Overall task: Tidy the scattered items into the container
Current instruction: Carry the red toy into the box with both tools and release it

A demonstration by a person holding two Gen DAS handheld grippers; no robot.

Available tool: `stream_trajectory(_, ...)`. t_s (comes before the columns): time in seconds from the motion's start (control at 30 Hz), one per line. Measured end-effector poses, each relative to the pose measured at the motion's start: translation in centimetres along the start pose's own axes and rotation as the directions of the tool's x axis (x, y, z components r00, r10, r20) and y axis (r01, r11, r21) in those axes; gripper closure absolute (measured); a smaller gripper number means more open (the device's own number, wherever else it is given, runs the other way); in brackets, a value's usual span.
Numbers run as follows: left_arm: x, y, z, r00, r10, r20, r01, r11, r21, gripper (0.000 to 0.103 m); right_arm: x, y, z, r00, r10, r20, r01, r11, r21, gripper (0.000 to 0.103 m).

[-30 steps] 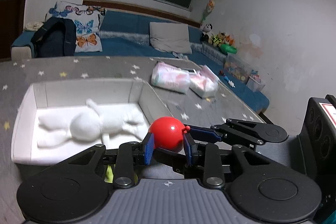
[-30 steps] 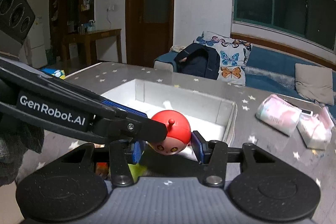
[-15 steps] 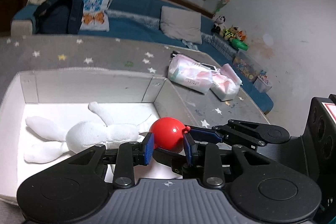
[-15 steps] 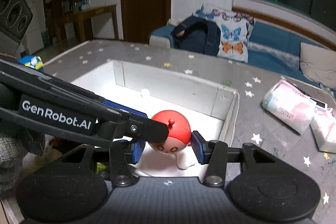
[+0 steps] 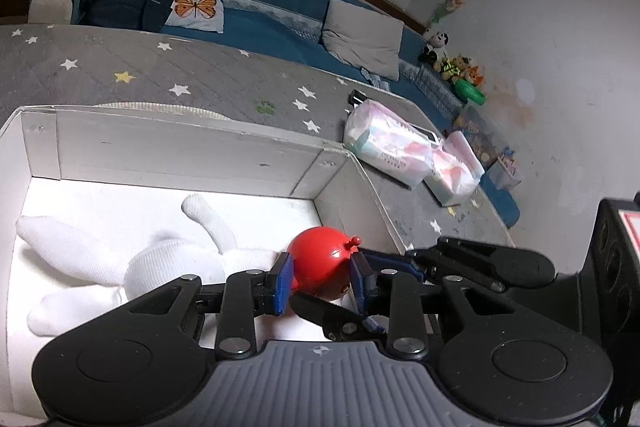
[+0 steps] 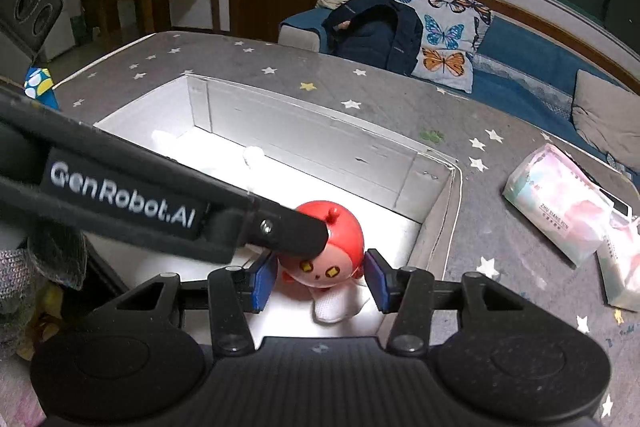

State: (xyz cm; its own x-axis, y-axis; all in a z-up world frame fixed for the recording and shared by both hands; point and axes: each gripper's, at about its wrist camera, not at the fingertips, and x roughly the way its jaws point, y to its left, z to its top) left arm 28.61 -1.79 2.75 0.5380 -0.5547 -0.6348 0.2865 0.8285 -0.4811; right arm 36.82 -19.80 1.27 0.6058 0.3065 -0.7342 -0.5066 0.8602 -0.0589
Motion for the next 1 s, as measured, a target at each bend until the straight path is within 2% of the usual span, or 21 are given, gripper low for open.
stream_trajectory(0.33,1.4,0.1,1.4,1.0,0.027,0.011,-0.027,1.0,-0.001,0.068,1.4,-1.0,0.7,1.0,-0.002,-0.011,0.003,0.999,0.039,0.055)
stream_trajectory(0.57,2.6,1.5,2.8,0.999,0.041,-0.007,-0.042,0.996,-0.076,0.068,2.6,-1.8,1.7,1.0,0.021,-0.021,-0.018,0.995,0.097,0.055)
stream_trajectory(0.73,3.3,2.4,3.4,0.998,0.053,-0.017,-0.054,0.992,-0.111,0.068,3.7,-1.6,2.4,0.999,0.02,-0.036,-0.017,0.997,0.081,0.055)
stream_trajectory(1.0,2.9,3.4,3.7,0.999,0.03,-0.019,-0.033,0.989,-0.143,0.068,4.1,-1.7,2.8,0.999,0.03,-0.04,-0.027,0.996,0.087,0.054)
